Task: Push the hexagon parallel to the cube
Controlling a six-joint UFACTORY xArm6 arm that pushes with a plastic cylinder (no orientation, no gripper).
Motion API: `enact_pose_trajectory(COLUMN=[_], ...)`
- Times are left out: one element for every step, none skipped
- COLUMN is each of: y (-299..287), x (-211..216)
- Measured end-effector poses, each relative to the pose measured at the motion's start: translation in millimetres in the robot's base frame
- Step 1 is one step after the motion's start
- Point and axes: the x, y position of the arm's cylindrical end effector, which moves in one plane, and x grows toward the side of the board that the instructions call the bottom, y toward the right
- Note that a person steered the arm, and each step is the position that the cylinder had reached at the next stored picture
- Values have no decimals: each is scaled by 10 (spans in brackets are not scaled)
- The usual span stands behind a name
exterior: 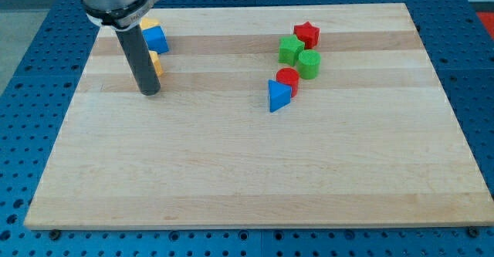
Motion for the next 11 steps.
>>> enact_pose_trajectory(y=[0, 145, 145, 86, -66, -240, -330, -374, -367, -233, 228], x=[-10, -86, -206, -211, -219, -253, -584, -701, -632, -668, -595])
